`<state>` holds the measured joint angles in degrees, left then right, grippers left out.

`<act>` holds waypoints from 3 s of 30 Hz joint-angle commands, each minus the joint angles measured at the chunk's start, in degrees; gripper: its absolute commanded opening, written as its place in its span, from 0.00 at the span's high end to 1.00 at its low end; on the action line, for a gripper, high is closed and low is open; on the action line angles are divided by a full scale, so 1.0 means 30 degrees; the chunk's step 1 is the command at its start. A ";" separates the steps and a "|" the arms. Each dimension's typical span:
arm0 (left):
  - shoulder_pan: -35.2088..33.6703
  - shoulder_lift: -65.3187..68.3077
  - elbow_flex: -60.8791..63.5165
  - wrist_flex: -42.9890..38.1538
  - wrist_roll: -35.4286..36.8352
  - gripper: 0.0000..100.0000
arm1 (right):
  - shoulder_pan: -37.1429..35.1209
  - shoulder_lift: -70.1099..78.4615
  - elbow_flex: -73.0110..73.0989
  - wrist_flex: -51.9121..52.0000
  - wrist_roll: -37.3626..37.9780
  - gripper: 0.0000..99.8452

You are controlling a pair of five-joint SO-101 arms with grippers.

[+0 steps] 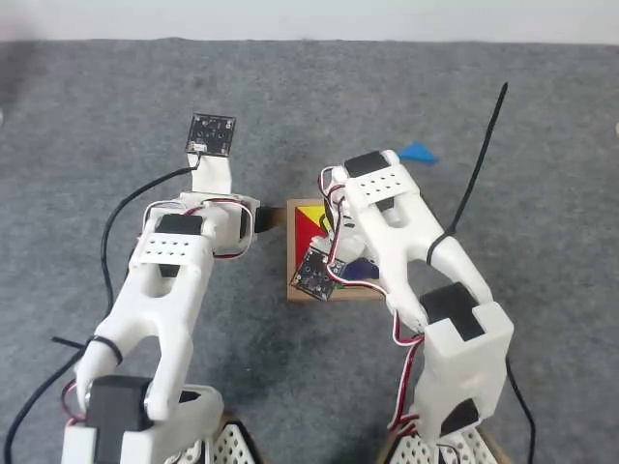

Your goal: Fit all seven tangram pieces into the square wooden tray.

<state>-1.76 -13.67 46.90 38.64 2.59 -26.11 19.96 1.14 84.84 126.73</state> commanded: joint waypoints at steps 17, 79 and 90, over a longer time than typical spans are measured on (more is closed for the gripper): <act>-0.0029 -0.0088 -0.0073 -0.0410 -0.0234 0.65 | 0.1656 -0.0659 -0.8352 -0.0601 -1.2982 0.85; -0.0059 -0.0117 -0.0073 -0.0381 -0.0234 0.65 | 0.7927 1.4022 -2.4176 -0.2711 -3.0418 0.74; -0.0059 -0.0117 -0.0073 -0.0381 -0.0234 0.65 | 0.7516 1.6513 -2.4205 -0.4850 -3.0300 0.75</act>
<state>-1.76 -13.67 46.90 38.64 2.59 -2.99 69.98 -68.92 72.09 35.91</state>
